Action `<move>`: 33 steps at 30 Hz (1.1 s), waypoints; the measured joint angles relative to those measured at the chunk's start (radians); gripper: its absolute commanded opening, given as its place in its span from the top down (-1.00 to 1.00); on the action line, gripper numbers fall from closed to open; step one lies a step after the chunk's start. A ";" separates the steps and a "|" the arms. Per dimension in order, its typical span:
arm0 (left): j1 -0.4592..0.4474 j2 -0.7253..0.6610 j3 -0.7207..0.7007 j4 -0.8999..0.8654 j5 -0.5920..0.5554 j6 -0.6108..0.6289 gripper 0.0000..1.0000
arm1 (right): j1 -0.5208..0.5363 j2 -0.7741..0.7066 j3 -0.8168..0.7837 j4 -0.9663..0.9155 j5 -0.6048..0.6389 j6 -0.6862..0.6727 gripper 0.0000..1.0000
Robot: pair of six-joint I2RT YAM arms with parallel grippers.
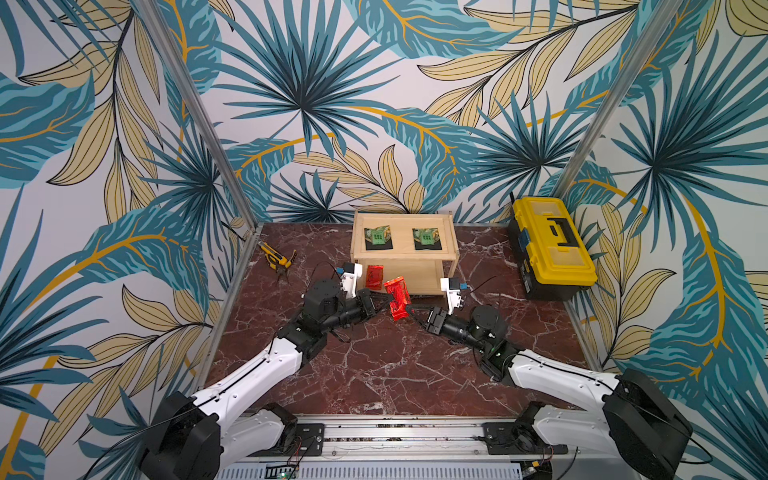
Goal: Place the tea bags on the shelf by color
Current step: Pick up the tea bag from the center of the board.
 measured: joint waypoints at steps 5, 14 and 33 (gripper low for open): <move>0.000 0.000 0.000 0.002 0.000 0.000 1.00 | 0.000 0.003 0.002 0.016 -0.002 0.006 0.43; 0.000 0.006 0.000 0.004 0.000 0.000 0.94 | 0.000 0.003 0.002 0.016 -0.002 0.006 0.63; 0.000 -0.010 0.000 -0.069 -0.019 0.070 -0.38 | 0.000 -0.055 0.003 -0.118 0.060 -0.055 1.00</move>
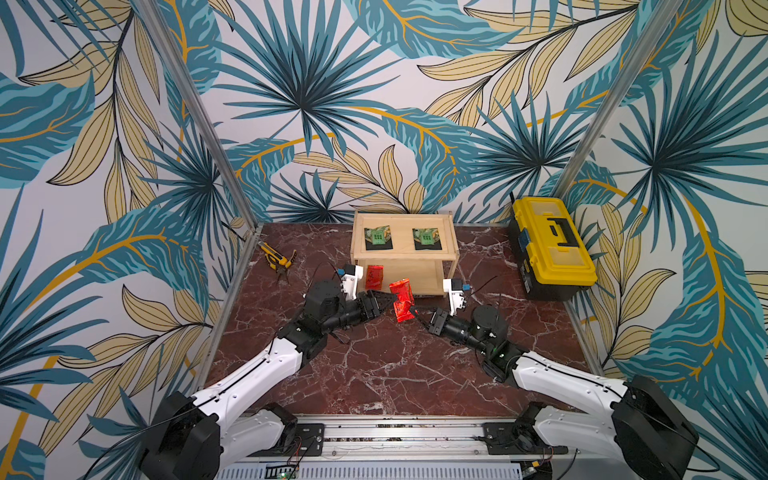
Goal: Place the tea bags on the shelf by color
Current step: Pick up the tea bag from the center of the board, then place the tea bag on the shelf.
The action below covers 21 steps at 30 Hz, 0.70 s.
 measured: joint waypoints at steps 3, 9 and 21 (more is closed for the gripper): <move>0.005 -0.049 0.001 -0.072 -0.044 0.048 -0.51 | -0.003 -0.014 0.000 -0.045 0.031 -0.040 1.00; 0.030 -0.129 0.065 -0.246 -0.123 0.183 -0.50 | -0.021 -0.010 0.000 -0.120 0.139 -0.147 1.00; 0.176 -0.088 0.139 -0.330 -0.045 0.301 -0.51 | -0.028 0.315 0.038 -0.042 0.369 -0.358 1.00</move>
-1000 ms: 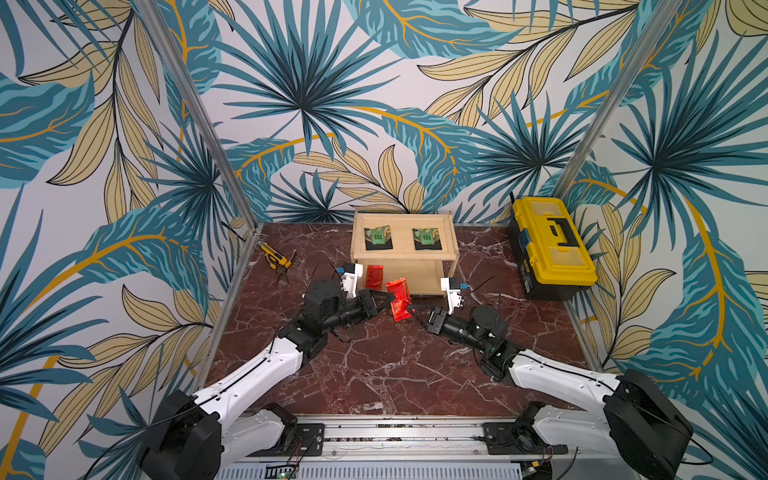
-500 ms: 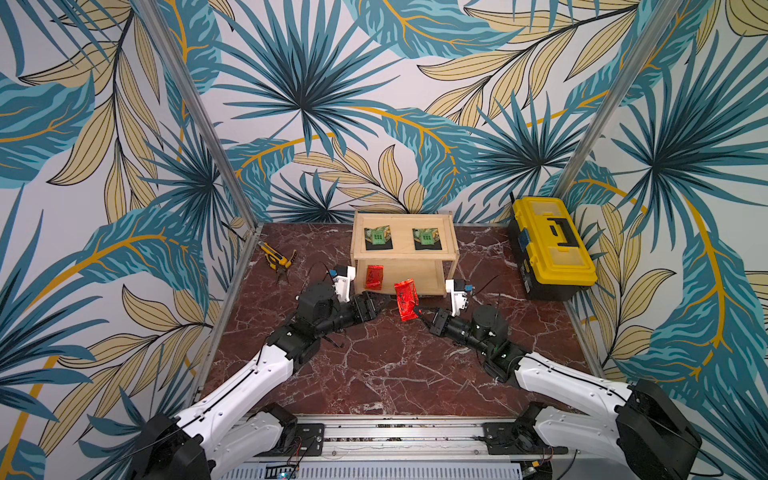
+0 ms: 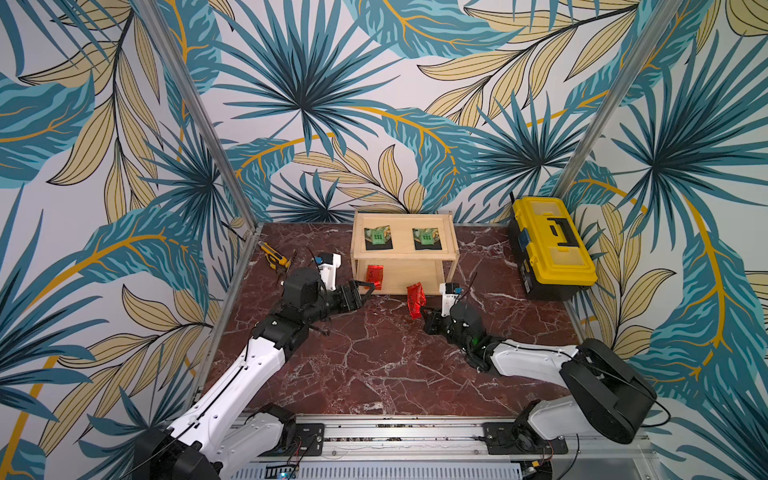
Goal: Place the tea bags on the shelf by color
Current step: Place the tea bag on the shelf.
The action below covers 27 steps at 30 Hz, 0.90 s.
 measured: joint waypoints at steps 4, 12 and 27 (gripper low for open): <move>0.041 0.001 0.015 0.002 0.041 0.015 -0.51 | 0.000 0.080 0.059 0.039 0.048 -0.045 1.00; 0.085 -0.008 0.015 0.001 0.088 0.022 -0.51 | -0.005 0.174 0.166 0.092 0.146 -0.137 1.00; 0.089 -0.048 0.014 -0.007 0.102 0.022 -0.52 | -0.057 0.341 0.284 0.093 0.153 -0.162 0.99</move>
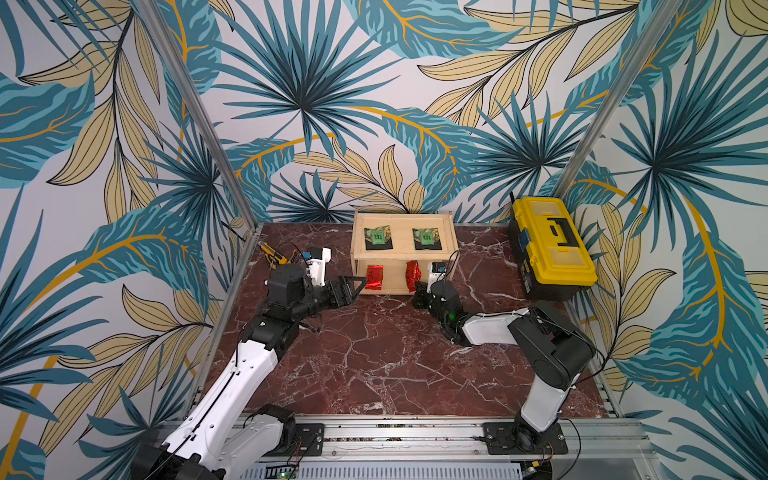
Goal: Place the tea bags on the shelf by color
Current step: Place the tea bag on the shelf.
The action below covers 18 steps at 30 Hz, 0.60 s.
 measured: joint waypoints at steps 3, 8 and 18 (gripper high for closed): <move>0.000 -0.002 0.000 -0.002 0.000 0.000 -0.52 | -0.005 0.010 0.012 -0.005 -0.004 0.000 0.99; 0.000 -0.004 0.000 -0.003 0.000 0.000 -0.52 | -0.008 0.023 0.031 -0.017 -0.007 0.000 0.97; 0.000 -0.005 0.000 -0.003 0.000 -0.002 -0.53 | -0.018 0.053 0.051 -0.032 -0.007 0.001 0.90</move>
